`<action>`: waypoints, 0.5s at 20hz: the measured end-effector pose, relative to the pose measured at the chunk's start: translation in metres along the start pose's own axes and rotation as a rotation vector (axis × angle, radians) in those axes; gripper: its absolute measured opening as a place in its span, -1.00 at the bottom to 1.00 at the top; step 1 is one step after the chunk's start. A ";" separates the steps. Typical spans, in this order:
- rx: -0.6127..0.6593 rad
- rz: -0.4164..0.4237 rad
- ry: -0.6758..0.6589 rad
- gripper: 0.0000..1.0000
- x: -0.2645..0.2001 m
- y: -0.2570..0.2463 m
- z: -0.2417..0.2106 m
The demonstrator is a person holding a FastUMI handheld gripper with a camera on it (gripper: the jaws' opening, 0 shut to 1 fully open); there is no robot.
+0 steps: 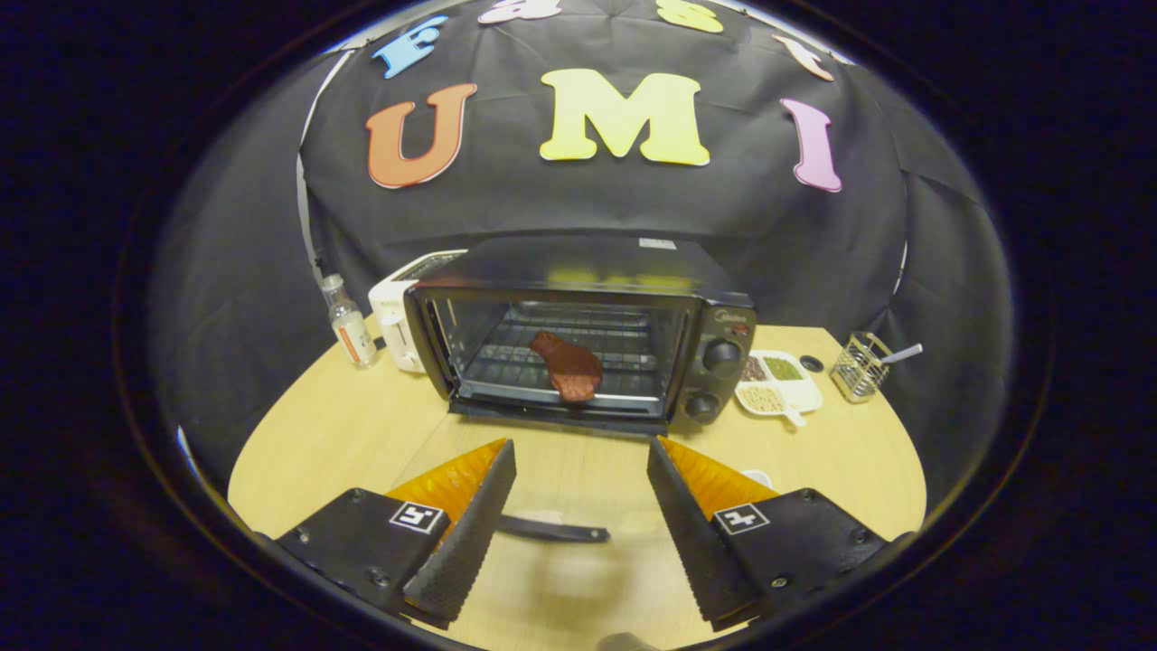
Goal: Open the toaster oven, put the food inside, and close the toaster oven door.
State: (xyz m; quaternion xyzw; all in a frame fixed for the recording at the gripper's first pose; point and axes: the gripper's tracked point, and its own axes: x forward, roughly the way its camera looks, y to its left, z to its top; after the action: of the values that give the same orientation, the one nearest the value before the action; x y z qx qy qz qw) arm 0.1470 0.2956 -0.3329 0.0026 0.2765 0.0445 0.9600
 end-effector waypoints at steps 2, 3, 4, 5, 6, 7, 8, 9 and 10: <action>-0.012 -0.009 0.020 0.88 -0.010 -0.010 -0.018; -0.012 -0.008 0.035 0.88 -0.015 -0.012 -0.029; -0.007 -0.004 0.048 0.88 -0.018 -0.013 -0.040; -0.001 -0.004 0.061 0.89 -0.020 -0.014 -0.050; 0.003 -0.003 0.073 0.89 -0.023 -0.014 -0.060; 0.008 0.002 0.087 0.89 -0.024 -0.012 -0.068; 0.014 0.011 0.105 0.89 -0.024 -0.012 -0.078; 0.018 0.019 0.121 0.88 -0.023 -0.010 -0.086; 0.020 0.026 0.132 0.88 -0.022 -0.007 -0.094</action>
State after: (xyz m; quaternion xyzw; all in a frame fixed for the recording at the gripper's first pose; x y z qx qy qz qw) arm 0.0793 0.2846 -0.4011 0.0126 0.3397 0.0543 0.9389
